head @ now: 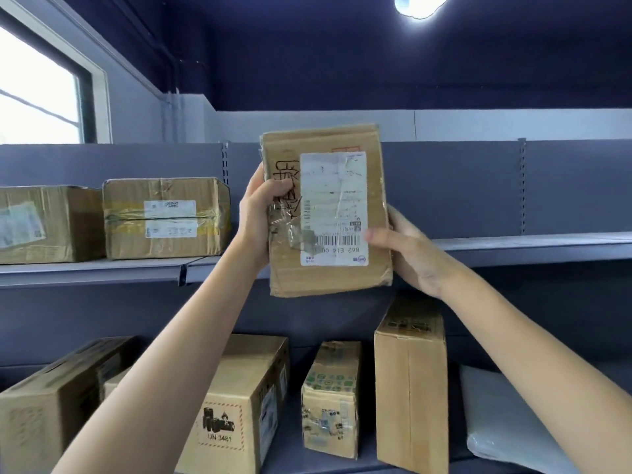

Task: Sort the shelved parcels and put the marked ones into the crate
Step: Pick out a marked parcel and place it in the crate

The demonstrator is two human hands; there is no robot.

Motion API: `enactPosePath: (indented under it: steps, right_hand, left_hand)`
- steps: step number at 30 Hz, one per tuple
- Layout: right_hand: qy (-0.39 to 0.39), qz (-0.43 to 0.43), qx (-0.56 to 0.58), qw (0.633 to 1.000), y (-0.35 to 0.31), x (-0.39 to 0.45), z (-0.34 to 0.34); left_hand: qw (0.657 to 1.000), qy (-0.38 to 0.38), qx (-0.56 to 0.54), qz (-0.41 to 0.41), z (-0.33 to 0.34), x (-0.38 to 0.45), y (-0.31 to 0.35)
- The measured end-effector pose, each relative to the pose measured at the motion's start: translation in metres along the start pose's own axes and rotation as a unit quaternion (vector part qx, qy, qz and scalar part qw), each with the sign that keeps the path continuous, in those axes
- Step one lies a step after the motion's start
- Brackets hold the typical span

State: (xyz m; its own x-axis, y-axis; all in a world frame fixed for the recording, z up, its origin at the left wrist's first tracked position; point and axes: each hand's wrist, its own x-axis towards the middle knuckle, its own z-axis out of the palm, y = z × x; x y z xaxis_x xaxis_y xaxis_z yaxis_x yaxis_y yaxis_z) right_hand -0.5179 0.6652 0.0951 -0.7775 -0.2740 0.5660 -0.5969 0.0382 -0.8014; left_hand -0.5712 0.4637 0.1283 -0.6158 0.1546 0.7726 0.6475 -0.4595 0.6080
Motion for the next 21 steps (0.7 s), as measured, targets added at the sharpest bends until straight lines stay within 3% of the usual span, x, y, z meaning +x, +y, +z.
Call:
enactPosePath:
  steps: [4, 7, 13, 17, 21]
  right_hand:
    - [-0.02, 0.038, 0.074, 0.996, 0.018, 0.001, 0.014]
    - [-0.018, 0.029, 0.086, 0.996, 0.024, 0.003, 0.031]
    - [0.096, -0.016, 0.179, 0.979, 0.033, -0.014, 0.081]
    - [0.168, -0.017, 0.276, 0.946, 0.044, -0.033, 0.122]
    - [0.176, 0.019, 0.306, 0.935, 0.061, -0.049, 0.173]
  left_hand:
    - [0.995, -0.069, 0.074, -0.014, -0.011, -0.01, 0.012]
    - [0.992, -0.073, 0.103, -0.03, -0.02, -0.018, 0.026]
    - [0.971, -0.11, 0.194, -0.09, -0.055, -0.066, 0.054]
    - [0.976, 0.034, 0.192, -0.094, -0.072, -0.126, 0.039]
    - [0.993, 0.088, 0.019, -0.082, -0.061, -0.166, 0.015]
